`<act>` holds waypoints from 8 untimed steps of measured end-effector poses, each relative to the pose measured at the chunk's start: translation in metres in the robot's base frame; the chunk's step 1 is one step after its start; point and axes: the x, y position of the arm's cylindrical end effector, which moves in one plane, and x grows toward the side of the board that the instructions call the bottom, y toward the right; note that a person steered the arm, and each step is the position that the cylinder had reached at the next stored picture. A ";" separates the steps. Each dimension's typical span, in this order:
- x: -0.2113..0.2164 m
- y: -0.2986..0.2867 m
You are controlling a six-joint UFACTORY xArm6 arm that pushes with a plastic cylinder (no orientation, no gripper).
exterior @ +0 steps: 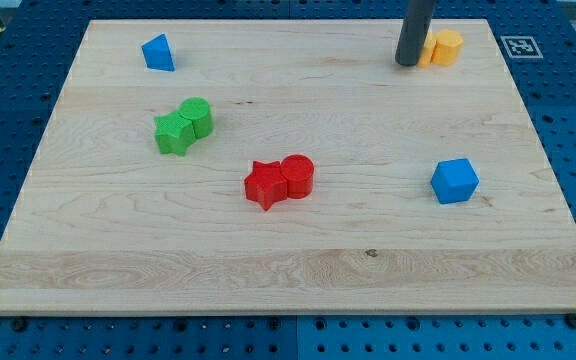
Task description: Move blue cube towards center
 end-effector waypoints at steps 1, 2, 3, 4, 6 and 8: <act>0.000 0.006; 0.000 0.006; 0.000 -0.002; 0.001 -0.022; 0.005 -0.068; -0.014 -0.187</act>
